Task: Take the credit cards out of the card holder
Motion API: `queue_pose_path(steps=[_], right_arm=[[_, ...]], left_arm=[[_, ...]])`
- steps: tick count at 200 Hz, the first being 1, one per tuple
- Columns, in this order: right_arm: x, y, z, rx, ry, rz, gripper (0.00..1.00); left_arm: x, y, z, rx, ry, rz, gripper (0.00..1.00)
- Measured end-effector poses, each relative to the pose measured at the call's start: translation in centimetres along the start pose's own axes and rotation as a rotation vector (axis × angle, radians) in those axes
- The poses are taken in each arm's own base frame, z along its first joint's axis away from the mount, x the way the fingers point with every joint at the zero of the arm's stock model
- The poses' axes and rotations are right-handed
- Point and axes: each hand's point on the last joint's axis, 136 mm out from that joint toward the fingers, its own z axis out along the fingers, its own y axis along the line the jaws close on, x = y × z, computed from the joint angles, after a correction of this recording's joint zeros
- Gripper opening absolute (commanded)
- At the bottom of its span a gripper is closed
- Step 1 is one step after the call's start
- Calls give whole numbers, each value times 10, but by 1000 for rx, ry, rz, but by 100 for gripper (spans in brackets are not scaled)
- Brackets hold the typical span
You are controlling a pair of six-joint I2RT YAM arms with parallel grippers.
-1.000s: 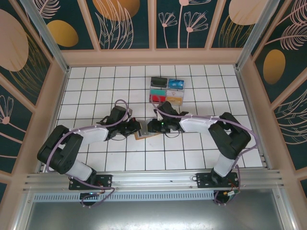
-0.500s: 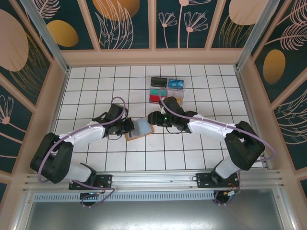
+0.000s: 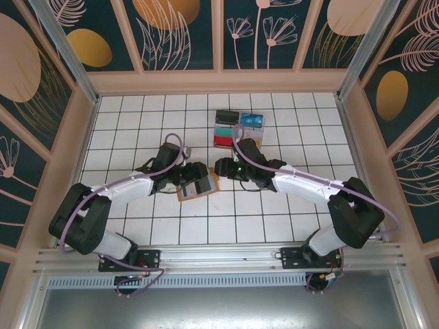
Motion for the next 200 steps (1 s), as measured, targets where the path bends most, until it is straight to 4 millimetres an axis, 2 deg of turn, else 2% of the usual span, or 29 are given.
queue_pose_path(steps=[33, 52, 79, 104, 132, 171, 200], right_arm=[[2, -4, 0, 20, 5, -3, 51], [4, -4, 1, 27, 18, -23, 50], [6, 12, 15, 26, 55, -73, 43], [17, 28, 36, 17, 99, -108, 40], [33, 27, 56, 31, 166, -111, 32], [41, 15, 81, 84, 214, -94, 30], [31, 16, 95, 116, 188, -76, 30]], left_arm=[[-7, 2, -1, -21, -38, -3, 57], [-16, 5, -10, -37, -89, -12, 54], [-22, 17, -27, -54, -156, -47, 48], [-15, 39, -31, -91, -166, -103, 46], [3, 60, -27, -122, -134, -157, 44], [7, 58, -22, -83, -117, -185, 37], [10, 59, -15, -70, -90, -188, 36]])
